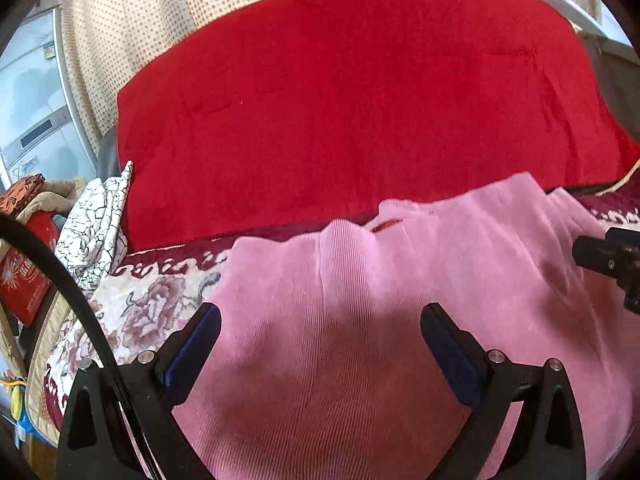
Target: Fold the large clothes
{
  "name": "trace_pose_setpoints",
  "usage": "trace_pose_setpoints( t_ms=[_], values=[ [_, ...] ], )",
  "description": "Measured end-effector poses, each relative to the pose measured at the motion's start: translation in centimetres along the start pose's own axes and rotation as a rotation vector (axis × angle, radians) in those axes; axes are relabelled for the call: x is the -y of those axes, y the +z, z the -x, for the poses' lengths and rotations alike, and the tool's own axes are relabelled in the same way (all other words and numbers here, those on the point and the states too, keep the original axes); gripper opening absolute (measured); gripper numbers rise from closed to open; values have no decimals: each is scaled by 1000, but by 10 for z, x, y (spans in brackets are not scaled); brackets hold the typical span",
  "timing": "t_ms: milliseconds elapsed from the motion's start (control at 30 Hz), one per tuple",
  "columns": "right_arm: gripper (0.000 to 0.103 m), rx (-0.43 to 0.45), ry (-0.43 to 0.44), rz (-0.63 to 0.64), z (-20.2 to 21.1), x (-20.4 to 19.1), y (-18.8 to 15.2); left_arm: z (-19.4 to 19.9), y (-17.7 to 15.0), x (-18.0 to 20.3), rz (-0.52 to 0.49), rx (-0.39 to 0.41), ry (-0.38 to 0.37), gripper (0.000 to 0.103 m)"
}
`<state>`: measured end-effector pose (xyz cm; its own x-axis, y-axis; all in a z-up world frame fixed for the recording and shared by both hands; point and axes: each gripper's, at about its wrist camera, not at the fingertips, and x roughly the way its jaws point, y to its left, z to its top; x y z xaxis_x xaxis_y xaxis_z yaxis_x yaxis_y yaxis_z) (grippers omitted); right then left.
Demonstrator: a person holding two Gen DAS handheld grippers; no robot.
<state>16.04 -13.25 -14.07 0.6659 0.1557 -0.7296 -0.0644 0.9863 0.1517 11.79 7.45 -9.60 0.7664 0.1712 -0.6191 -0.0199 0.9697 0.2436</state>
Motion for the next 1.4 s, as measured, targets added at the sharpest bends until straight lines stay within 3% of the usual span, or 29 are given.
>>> trace_pose_setpoints(
  t_ms=[467,1400],
  values=[
    [61,139,-142,186,21,-31,-3,0,2,-2,18,33,24,100],
    [61,172,-171,209,30,-33,-5,3,4,-8,41,50,32,100]
  ],
)
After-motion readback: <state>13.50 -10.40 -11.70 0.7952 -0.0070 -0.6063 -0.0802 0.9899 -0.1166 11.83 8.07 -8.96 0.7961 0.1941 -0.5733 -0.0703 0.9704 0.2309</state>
